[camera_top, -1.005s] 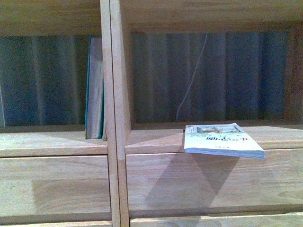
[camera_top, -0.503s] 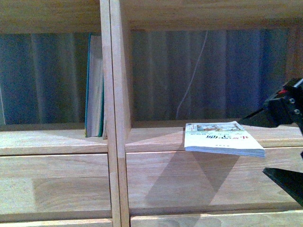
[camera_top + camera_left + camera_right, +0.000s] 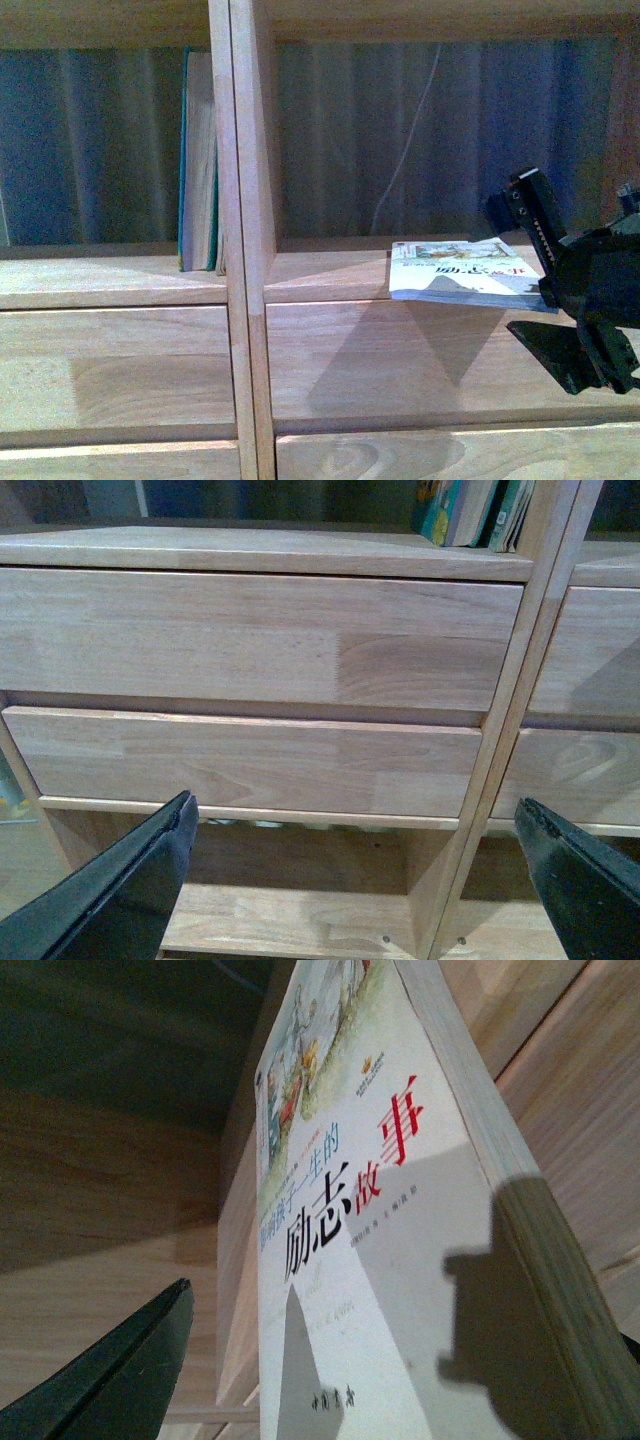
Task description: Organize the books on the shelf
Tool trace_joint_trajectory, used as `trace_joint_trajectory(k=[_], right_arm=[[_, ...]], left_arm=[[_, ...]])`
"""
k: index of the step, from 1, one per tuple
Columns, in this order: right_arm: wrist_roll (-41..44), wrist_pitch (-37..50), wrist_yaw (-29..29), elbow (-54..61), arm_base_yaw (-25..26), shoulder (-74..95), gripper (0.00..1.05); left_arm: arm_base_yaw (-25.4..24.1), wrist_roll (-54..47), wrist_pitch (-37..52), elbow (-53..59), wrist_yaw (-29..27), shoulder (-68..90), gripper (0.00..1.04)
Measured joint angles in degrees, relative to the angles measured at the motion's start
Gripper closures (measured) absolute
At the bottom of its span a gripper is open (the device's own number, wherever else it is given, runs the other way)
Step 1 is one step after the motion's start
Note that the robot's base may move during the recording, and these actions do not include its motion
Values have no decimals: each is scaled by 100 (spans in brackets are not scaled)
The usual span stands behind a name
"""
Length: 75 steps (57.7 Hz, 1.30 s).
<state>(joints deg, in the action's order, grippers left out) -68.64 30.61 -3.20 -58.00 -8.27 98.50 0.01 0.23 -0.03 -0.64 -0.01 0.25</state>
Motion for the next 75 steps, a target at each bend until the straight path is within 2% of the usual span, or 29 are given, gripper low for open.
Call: trace_joint_trajectory(k=[4,13,28,31,44,46,48,49,51,55,65,75], right_arm=[[-109,-44,20,-166,-15,116,9],[-286,-162,90,-612,-173,472,39],[-514,-85,208,-852,-284,807,77],[-595,17,177,-857,-271,807,88],[-704,365,-101,-518,-140,636,89],[-704,413,-188,-417,-109,553,89],[-702,457,-273,-321,-63,459,89],[-702,494,-317,-245,-26,358,89],[-699,570,-426,-136,20,212,89],[-686,669,-719,-7,144,-175,89],[-507,905,-1119,20,291,-717,89],[-376,1200,-1377,0,317,-800,89]], left_arm=[[0,0,0,0,0,0,7],[0,0,0,0,-2,0,7],[0,0,0,0,-2,0,7],[0,0,0,0,0,0,7],[-2,2,0,0,7,0,7],[-116,98,11,-9,433,63,7],[-361,225,96,-35,1084,199,7],[-632,293,251,-85,1727,422,7],[-1043,422,651,-227,2564,887,7],[-1473,568,1508,-621,3471,1764,7],[-1609,1115,2992,-1869,3985,4059,7],[-1241,2369,3119,-3547,4723,6376,7]])
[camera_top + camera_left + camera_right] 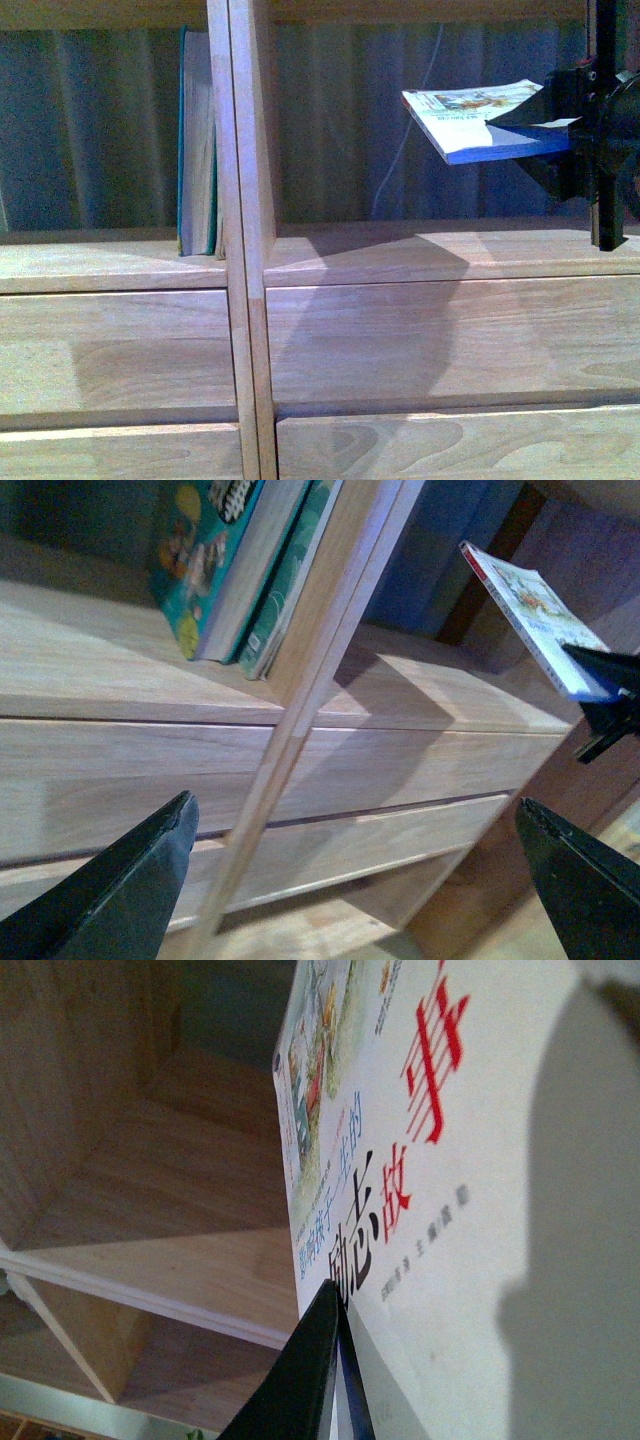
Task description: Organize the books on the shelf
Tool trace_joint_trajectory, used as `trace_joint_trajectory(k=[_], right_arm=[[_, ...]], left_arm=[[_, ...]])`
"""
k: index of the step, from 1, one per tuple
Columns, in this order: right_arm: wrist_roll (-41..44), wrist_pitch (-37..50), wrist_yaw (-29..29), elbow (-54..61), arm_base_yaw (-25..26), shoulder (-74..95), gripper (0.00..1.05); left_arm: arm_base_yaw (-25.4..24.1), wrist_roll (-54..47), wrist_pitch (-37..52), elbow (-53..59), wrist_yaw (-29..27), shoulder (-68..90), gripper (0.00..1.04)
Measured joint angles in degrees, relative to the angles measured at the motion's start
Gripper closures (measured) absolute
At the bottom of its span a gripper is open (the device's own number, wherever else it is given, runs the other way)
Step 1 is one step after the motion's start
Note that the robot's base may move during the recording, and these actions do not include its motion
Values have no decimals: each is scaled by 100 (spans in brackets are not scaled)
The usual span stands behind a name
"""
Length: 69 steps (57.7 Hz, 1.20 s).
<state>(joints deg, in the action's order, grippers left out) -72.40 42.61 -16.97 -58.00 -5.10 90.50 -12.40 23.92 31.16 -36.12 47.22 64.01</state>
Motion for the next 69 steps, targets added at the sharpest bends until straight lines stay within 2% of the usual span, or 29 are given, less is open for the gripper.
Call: trace_joint_trajectory(k=[9,13,22,27,40,57,63,69], right_arm=[[74,527,-229,90,-101,-28,89],[153,809,-372,219,-203,-109,89],[352,1097,-669,396,-479,-238,89],[437,1207,-780,481,-621,-273,89],[494,1672,-1060,1095,-1113,-695,89],[634,1626,-1458,1491,-1838,-1154,89],[730,1576,-1434,1515,-2009,-1211,89],[855,1493,-1405,1515,-2094,-1261,89]], left_arm=[[330,1530,619,-1290,337,1475,7],[505,2490,1294,-1799,575,1991,7],[935,4264,2632,-2332,651,2492,7],[1250,4824,3016,-2374,634,2531,7],[2155,4892,2769,-2374,435,2535,7],[2282,4566,2448,-2430,203,2535,7],[2284,4487,2439,-2470,136,2535,7],[2282,4428,2448,-2476,81,2516,22]])
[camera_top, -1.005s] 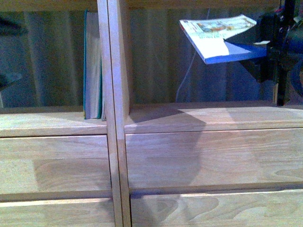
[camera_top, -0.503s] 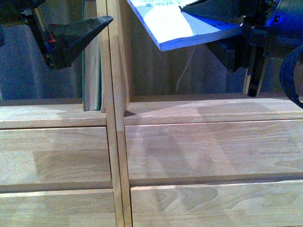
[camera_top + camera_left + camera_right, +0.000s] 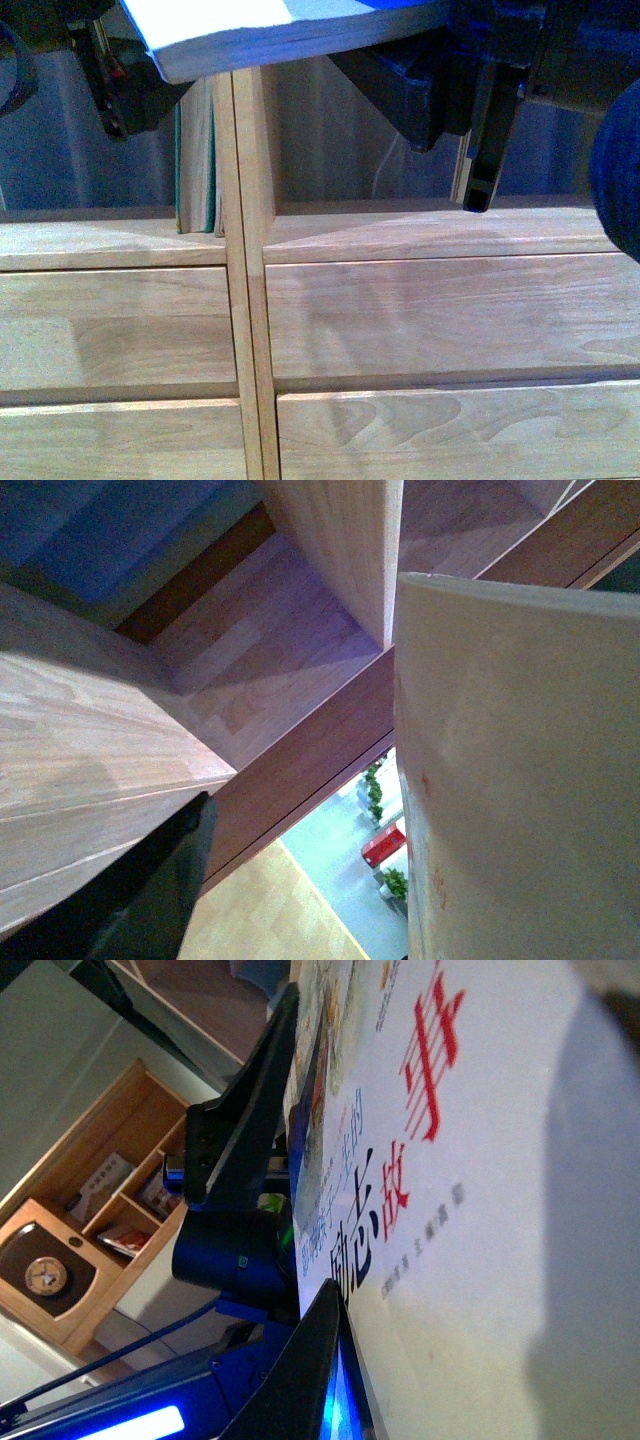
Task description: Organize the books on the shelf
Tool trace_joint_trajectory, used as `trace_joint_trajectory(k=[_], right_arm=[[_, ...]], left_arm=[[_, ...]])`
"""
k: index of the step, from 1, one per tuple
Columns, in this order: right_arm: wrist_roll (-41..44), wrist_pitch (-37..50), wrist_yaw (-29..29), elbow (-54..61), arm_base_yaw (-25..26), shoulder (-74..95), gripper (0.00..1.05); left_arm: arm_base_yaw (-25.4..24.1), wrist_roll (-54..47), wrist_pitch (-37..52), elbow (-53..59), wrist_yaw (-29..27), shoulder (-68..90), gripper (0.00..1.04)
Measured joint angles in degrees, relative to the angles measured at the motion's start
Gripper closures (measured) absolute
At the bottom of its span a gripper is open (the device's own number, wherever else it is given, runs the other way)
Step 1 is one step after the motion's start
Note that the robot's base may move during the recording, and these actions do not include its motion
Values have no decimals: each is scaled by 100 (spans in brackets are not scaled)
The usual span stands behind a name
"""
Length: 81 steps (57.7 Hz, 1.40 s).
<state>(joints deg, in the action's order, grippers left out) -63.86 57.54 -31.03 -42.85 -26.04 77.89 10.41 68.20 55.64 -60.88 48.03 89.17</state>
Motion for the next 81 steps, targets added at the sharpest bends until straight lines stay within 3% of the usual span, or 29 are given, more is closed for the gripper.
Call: trace_joint_trajectory(k=[10,23,27,33,41,48,58,66,81], right_arm=[[216,-79,31,0,-94,-61,88],[444,-258,-225,-2,-179,-155,56],[535,-345,-201,-4,-42,-155,42],[553,-409,-201,-4,393,-155,23],[588,-614,-160,-4,1049,-144,5],[765,-997,-107,-15,1742,-125,7],[970,-1325,-291,-37,2785,-164,7],[957,-1342,-643,-35,3410,-485,7],[815,-1067,-1228,402,3993,-1714,7]], left_arm=[[2,-55,271,37,-83,-79,47],[-20,-31,422,122,-330,-146,78],[-111,15,498,181,-385,-232,88],[-326,-24,560,282,-490,-448,88],[-765,-72,669,361,-573,-726,88],[-1314,-352,610,369,-623,-905,88],[-1930,-1838,-507,162,-1080,-765,88],[-2009,-3438,-1003,-382,-1746,-195,88],[-1676,-6105,-984,-1598,-2868,1091,88]])
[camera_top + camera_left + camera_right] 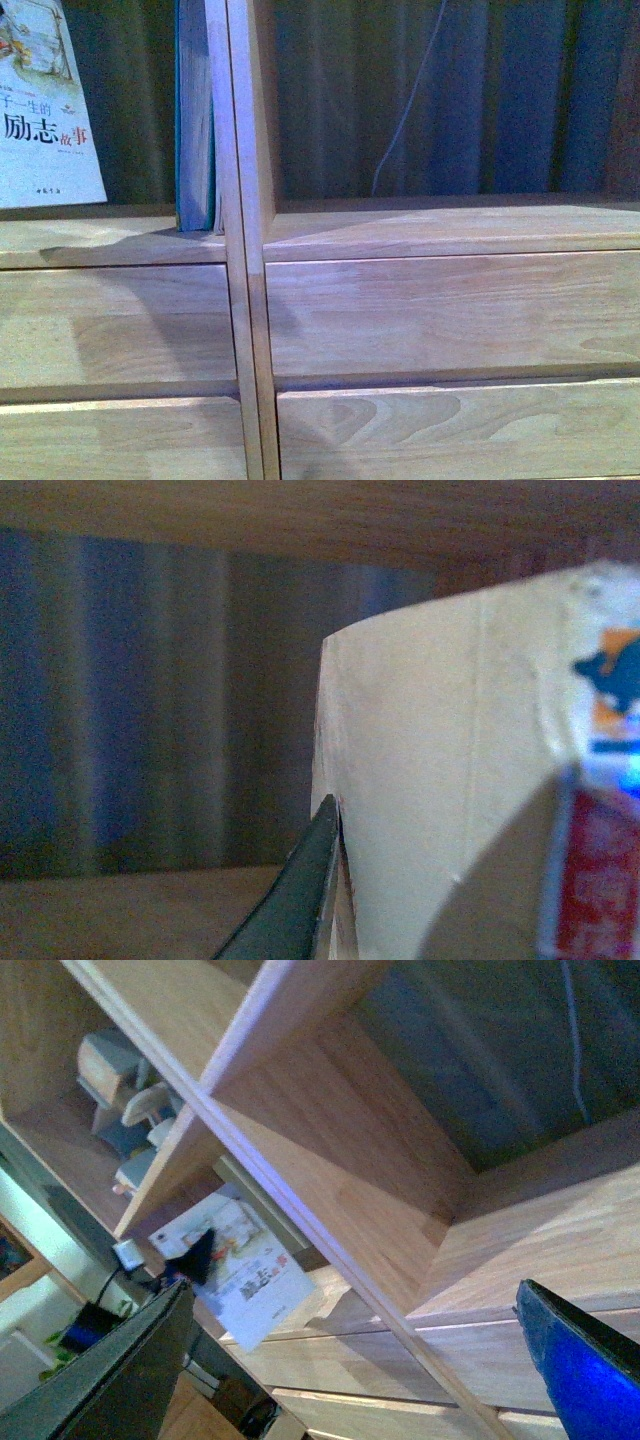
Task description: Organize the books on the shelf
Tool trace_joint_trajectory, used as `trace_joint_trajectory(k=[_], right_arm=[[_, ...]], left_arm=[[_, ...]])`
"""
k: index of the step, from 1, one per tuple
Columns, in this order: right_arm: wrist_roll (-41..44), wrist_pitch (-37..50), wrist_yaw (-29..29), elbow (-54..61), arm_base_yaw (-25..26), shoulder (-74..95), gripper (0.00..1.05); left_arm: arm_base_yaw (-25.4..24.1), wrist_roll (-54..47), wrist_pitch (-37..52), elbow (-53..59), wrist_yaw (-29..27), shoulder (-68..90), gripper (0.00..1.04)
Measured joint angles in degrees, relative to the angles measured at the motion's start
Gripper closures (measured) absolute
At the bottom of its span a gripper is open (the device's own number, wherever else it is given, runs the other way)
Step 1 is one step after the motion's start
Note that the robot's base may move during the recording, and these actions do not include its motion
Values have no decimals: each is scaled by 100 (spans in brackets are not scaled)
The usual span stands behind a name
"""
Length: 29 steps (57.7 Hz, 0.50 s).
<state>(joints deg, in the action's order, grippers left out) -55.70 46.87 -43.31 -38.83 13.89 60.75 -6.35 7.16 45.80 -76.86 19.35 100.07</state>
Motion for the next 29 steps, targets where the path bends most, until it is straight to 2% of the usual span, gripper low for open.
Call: trace_joint_trajectory(k=[9,19,29], right_arm=[[315,-157,-315,463,260,-894,7],[483,-273,-570,859,516,-1495,7],[269,-44,-745,1237,894,-1773,7]], left_arm=[[337,-844,39,-822,-372,730,88],[520,-1252,92,-1364,-393,1215,88],[555,-1502,221,-1803,-352,1650,88]])
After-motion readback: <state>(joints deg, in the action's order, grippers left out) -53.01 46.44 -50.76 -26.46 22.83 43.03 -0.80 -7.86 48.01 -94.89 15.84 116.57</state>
